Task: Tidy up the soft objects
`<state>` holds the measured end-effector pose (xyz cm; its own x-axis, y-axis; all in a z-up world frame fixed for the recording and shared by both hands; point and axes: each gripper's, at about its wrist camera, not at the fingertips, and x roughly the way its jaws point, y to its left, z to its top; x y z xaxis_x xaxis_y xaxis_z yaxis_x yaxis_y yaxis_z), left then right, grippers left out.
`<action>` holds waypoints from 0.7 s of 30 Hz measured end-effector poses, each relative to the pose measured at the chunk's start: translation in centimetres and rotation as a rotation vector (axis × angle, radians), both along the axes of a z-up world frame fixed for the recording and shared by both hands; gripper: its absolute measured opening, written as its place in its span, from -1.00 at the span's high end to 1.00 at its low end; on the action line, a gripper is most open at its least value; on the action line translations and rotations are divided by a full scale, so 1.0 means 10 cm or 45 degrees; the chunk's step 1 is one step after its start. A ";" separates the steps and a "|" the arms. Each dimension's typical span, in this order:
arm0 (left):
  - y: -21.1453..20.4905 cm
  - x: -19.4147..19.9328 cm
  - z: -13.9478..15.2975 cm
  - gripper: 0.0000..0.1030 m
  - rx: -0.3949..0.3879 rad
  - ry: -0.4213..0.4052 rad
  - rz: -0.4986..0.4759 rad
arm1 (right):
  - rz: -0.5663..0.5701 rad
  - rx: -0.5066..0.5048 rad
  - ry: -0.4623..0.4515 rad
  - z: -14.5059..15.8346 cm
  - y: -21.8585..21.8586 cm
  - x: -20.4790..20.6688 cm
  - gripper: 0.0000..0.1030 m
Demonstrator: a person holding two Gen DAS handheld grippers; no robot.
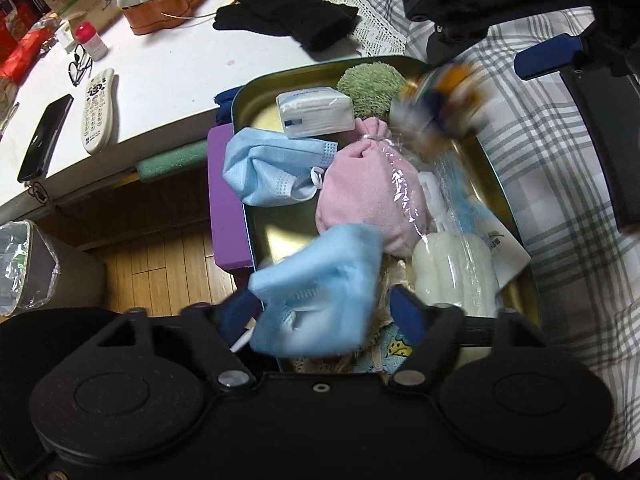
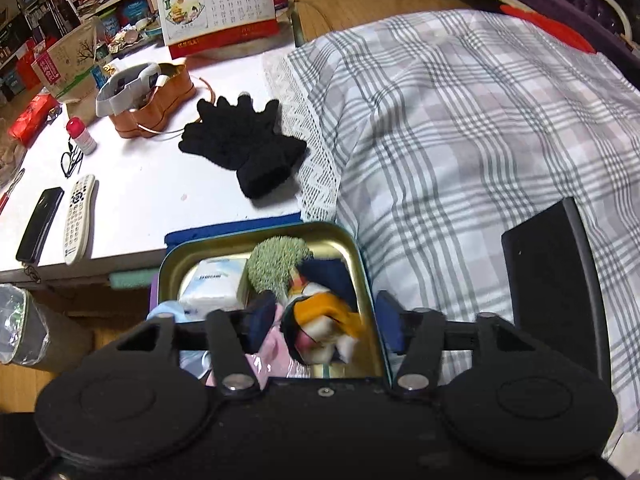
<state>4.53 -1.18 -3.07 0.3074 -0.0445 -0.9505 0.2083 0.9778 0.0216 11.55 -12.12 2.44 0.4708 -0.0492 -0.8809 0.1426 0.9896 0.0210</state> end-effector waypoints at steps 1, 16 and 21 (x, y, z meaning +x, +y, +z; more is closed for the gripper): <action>0.00 -0.01 0.01 -0.43 0.003 -0.008 0.000 | -0.003 -0.008 -0.001 0.00 0.00 -0.01 -0.07; 0.05 -0.42 0.35 -0.51 -0.050 -0.089 -0.025 | -0.210 -0.069 -0.016 0.31 -0.28 -0.83 -0.11; 0.20 -0.62 0.55 -0.57 -0.057 -0.181 0.004 | -0.289 -0.122 -0.033 0.39 -0.26 -1.26 -0.21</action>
